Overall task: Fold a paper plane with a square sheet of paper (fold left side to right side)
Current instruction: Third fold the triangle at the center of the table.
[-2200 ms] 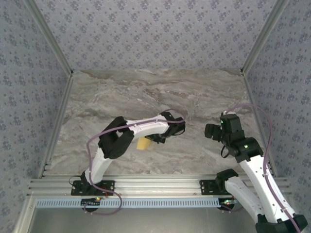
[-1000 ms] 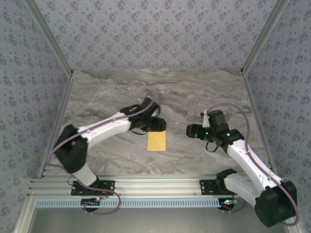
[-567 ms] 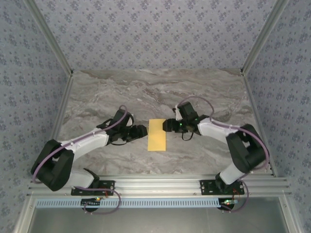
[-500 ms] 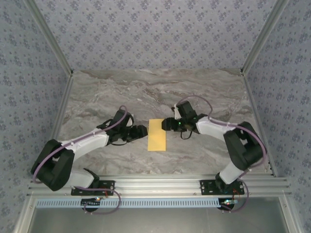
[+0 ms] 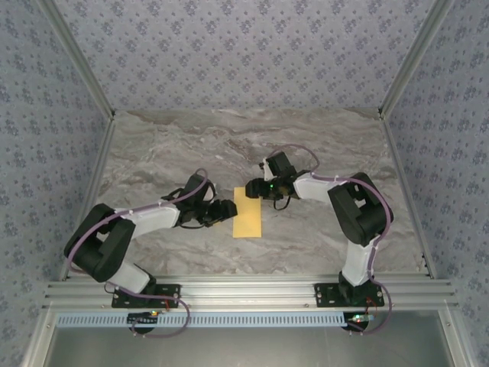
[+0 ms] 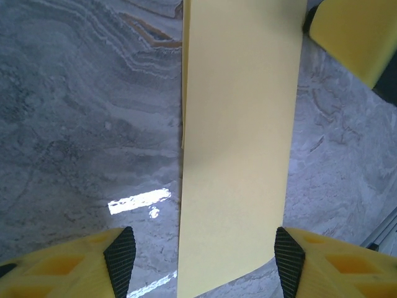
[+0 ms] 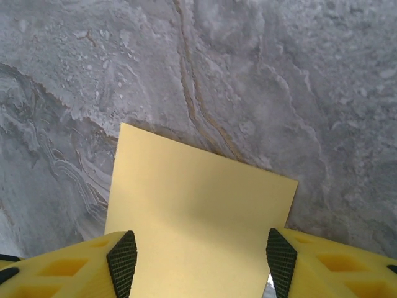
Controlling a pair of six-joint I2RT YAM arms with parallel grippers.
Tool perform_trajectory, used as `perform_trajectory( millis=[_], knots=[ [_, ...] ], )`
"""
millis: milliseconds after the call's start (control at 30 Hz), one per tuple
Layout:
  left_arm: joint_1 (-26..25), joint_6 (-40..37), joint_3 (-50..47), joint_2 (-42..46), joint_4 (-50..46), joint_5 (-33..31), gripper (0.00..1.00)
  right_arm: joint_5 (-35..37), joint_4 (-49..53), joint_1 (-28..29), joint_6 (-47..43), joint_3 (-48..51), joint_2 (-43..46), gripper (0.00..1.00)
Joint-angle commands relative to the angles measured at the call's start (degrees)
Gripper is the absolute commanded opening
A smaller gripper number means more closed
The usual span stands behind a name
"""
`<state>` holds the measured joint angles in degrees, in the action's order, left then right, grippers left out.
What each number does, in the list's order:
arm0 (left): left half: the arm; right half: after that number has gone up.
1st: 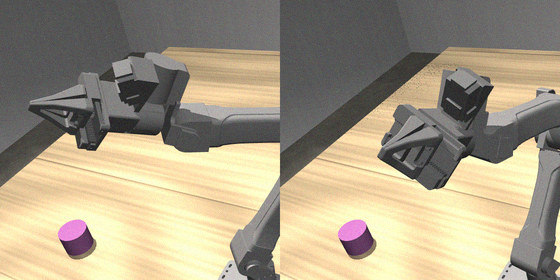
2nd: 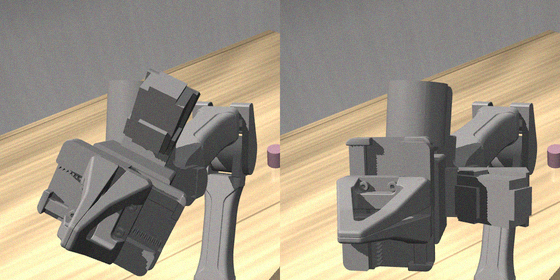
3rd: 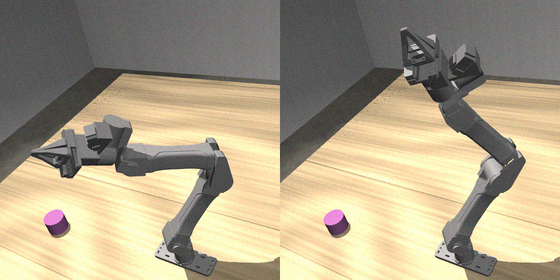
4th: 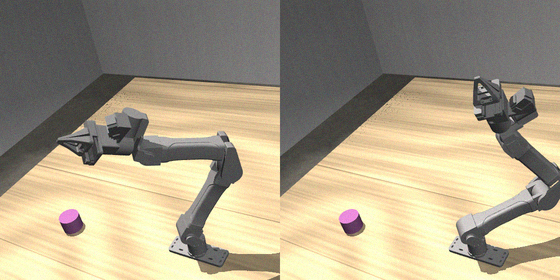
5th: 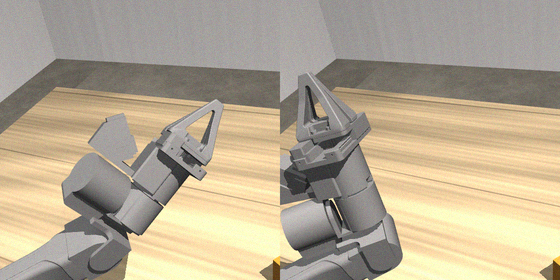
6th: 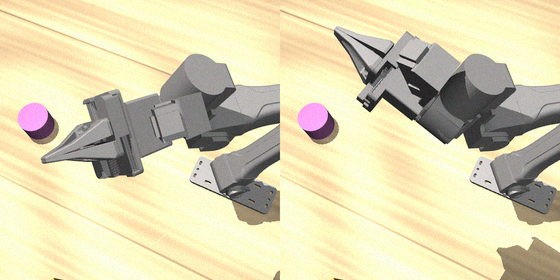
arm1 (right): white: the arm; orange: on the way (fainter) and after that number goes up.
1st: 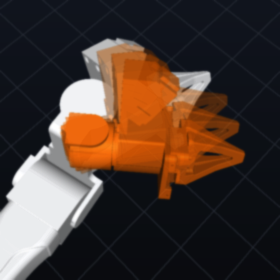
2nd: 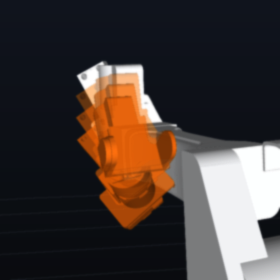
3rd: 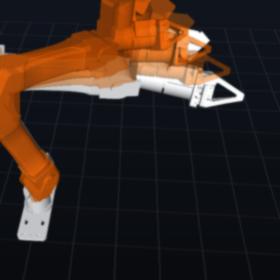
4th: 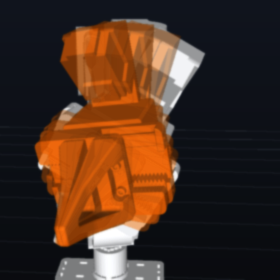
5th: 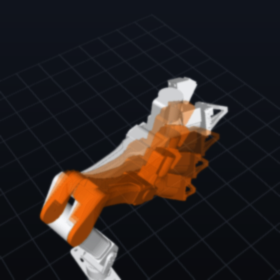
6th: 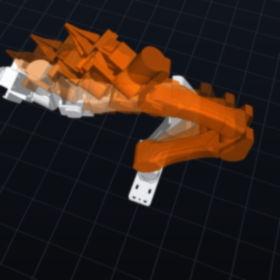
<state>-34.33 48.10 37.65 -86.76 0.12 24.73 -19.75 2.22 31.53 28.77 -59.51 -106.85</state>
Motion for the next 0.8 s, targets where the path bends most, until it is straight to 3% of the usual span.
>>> perform_trajectory(
  millis=[0, 300, 767],
  knots=[
    [0.2, 0.0, 2.0, -1.4, 1.0, 1.5, 0.63, 0.8, 4.6, 0.4, -2.2, -1.5, -3.0, 0.60],
    [-0.5, 0.0, 4.2, -5.3, 1.5, 2.9, 0.57, 2.6, 9.1, 0.8, -4.9, -2.8, -4.6, 0.48],
    [-1.5, 0.0, 6.7, -9.6, 2.7, 3.8, 0.48, 2.2, 9.5, 1.1, -5.1, -2.9, -4.6, 0.47]
  ],
)
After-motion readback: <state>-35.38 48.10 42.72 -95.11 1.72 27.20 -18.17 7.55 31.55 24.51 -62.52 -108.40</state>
